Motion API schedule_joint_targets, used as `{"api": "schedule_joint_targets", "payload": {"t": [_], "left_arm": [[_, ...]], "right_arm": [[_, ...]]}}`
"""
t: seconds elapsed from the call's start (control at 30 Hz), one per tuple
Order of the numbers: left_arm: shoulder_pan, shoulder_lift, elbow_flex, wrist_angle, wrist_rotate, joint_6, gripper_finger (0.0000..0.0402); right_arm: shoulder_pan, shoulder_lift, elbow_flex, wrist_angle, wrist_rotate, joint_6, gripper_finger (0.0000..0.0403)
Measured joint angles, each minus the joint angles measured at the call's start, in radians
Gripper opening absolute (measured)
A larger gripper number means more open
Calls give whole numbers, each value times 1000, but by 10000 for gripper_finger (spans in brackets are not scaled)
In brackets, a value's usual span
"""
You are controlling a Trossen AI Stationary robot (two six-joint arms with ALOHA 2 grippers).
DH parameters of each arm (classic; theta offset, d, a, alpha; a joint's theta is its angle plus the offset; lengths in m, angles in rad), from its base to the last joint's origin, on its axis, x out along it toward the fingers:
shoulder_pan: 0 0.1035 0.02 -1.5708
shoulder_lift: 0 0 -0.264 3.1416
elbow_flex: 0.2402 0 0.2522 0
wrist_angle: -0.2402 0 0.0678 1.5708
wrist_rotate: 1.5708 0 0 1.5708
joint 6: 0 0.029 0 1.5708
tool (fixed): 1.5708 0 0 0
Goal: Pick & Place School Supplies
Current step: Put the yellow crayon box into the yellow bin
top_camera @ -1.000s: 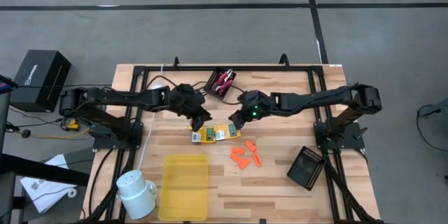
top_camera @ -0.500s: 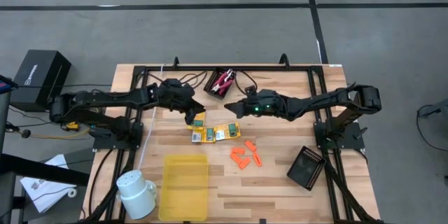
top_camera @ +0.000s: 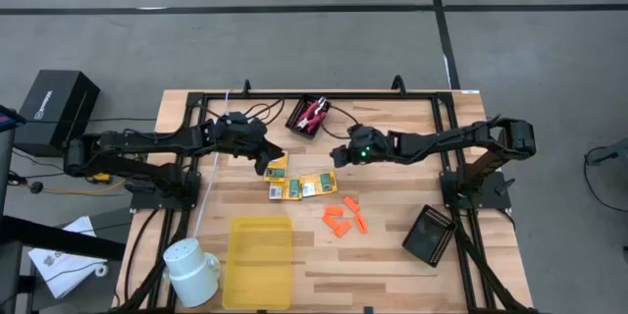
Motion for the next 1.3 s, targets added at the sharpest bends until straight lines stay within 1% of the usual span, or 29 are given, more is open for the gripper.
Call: {"api": "schedule_joint_targets", "payload": {"t": [0.2, 0.37, 0.5, 0.6, 0.8, 0.9, 1.07, 1.3], "left_arm": [[0, 0, 0, 2, 0, 4, 98], [0, 0, 0, 3, 0, 21, 98], [0, 0, 0, 4, 0, 25, 98], [0, 0, 1, 5, 0, 24, 98], [0, 0, 1, 9, 0, 22, 98], [0, 0, 1, 8, 0, 21, 98], [0, 0, 1, 8, 0, 18, 98], [0, 0, 1, 8, 0, 18, 98]], "right_arm": [[6, 0, 0, -149, -3, 19, 88], [13, 2, 0, -166, -33, 20, 88], [35, 44, -1, -166, -51, 29, 88], [54, 81, 1, -114, -63, 52, 88], [81, 179, 0, -7, -131, 95, 88], [97, 219, 2, 52, -134, 127, 88], [115, 239, 2, 99, -137, 150, 88], [96, 233, 2, 104, -136, 150, 88]]}}
